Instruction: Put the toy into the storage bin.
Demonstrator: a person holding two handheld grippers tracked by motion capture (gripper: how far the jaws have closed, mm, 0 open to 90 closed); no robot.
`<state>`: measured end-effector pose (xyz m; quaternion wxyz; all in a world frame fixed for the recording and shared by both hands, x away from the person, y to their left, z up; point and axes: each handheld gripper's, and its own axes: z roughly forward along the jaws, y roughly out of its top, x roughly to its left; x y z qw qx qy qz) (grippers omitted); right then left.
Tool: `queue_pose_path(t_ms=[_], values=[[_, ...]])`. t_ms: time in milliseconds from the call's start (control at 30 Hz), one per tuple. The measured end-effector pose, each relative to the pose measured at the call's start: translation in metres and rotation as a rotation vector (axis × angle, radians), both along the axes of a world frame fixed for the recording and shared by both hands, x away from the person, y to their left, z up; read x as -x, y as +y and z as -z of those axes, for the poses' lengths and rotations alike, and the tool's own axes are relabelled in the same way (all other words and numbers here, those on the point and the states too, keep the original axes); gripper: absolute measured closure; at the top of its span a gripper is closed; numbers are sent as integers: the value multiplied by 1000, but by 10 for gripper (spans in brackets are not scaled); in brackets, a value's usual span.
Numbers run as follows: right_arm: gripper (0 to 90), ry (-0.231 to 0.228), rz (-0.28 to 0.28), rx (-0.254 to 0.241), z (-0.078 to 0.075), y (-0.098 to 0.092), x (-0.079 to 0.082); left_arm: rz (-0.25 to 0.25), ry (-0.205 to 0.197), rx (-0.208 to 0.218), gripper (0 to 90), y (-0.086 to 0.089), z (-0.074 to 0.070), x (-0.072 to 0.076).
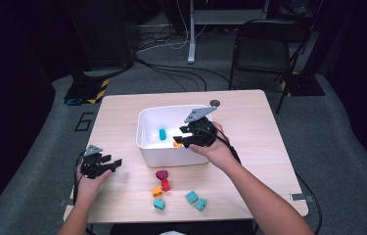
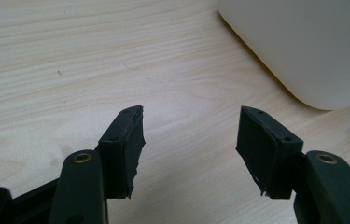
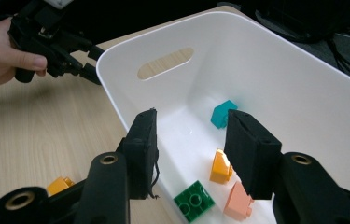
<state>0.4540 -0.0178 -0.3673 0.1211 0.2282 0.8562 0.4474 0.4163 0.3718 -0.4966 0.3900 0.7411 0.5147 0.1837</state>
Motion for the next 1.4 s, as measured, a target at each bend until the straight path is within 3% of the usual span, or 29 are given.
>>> queue_pose_path(t_ms=[333, 800, 1133, 1400], values=[[506, -4, 15, -24, 13, -16, 25, -2, 2, 4, 410, -1, 0, 0], [499, -3, 37, -42, 32, -32, 49, 4, 7, 5, 411, -3, 0, 0], [504, -2, 18, -23, 64, -39, 66, 10, 4, 4, 411, -5, 1, -2], [508, 24, -4, -2, 86, -40, 78, 21, 12, -3, 411, -8, 1, -2]])
